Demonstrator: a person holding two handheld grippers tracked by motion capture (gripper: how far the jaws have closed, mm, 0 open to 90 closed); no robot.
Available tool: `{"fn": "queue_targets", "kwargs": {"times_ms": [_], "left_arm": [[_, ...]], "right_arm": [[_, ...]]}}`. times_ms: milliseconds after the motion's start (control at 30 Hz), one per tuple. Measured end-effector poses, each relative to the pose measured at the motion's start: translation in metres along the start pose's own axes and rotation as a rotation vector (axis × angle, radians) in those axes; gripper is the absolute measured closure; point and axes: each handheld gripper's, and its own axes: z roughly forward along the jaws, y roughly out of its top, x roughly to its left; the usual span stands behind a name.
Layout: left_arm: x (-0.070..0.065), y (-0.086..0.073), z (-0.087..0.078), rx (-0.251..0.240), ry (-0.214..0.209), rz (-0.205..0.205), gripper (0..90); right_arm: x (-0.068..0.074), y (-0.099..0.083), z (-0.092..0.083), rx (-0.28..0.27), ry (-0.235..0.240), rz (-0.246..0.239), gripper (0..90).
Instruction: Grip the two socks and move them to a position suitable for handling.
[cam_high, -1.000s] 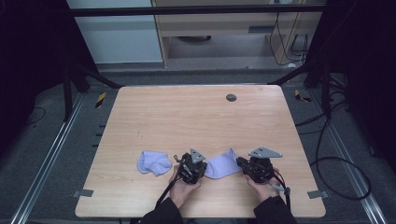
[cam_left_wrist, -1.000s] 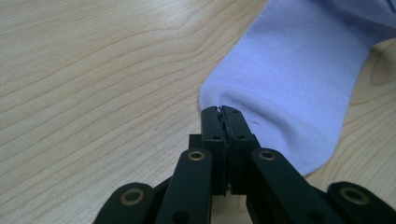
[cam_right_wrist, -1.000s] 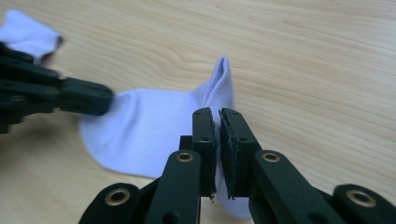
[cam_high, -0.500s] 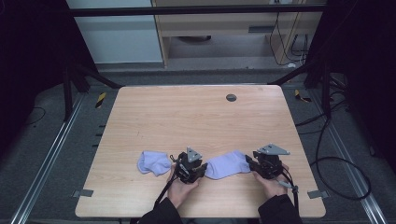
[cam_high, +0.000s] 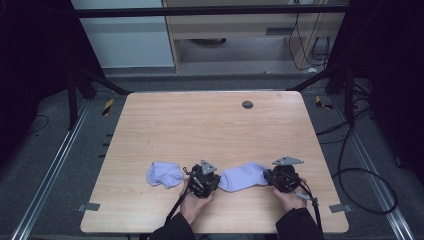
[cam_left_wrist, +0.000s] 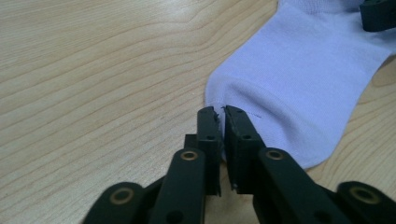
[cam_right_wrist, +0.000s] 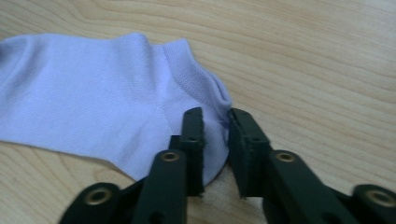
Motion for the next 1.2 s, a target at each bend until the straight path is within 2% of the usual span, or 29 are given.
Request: {"fn": "queue_targets", "kwargs": {"times_ms": [67, 200, 333, 433, 533, 700, 800, 833, 900, 967, 1000, 1033, 1200], "left_arm": [[0.0, 0.0, 0.0, 0.001, 0.0, 0.004, 88.4], [-0.001, 0.003, -0.001, -0.015, -0.004, 0.008, 89.0], [0.0, 0.01, -0.002, -0.031, -0.009, 0.01, 89.1], [-0.002, 0.014, 0.001, -0.028, -0.009, 0.02, 89.1], [-0.005, 0.016, 0.007, -0.015, -0.017, 0.028, 89.1], [-0.012, 0.014, 0.014, 0.001, -0.036, 0.043, 88.6], [-0.011, 0.014, 0.011, -0.014, -0.044, 0.037, 82.5], [-0.009, 0.016, 0.006, -0.027, -0.046, 0.035, 77.4], [-0.007, 0.017, 0.002, -0.037, -0.046, 0.038, 75.1], [-0.003, 0.018, -0.005, -0.055, -0.046, 0.043, 66.5], [0.001, 0.02, -0.012, -0.072, -0.051, 0.044, 63.9], [0.001, 0.02, -0.012, -0.072, -0.051, 0.044, 61.3], [0.019, 0.023, -0.034, -0.11, -0.052, 0.032, 55.2]], "right_arm": [[0.001, 0.0, 0.0, 0.007, 0.013, 0.007, 86.5], [0.003, 0.001, -0.003, 0.008, 0.012, 0.008, 87.9], [0.004, 0.002, -0.017, -0.054, 0.009, 0.011, 88.0], [0.007, -0.003, -0.028, -0.067, -0.012, -0.008, 87.9], [0.008, -0.011, -0.035, -0.053, -0.029, -0.006, 87.7], [0.006, -0.021, -0.039, 0.009, -0.033, 0.031, 86.3], [0.006, -0.024, -0.039, 0.027, -0.04, 0.035, 77.8], [0.005, -0.023, -0.041, 0.009, -0.044, 0.039, 74.3], [0.005, -0.023, -0.041, -0.003, -0.043, 0.041, 72.5], [0.006, -0.019, -0.045, -0.056, -0.037, 0.036, 65.2], [0.006, -0.018, -0.046, -0.066, -0.036, 0.039, 63.4], [0.006, -0.018, -0.046, -0.066, -0.036, 0.039, 63.4], [0.011, -0.011, -0.05, -0.126, -0.022, 0.008, 54.4]]}}
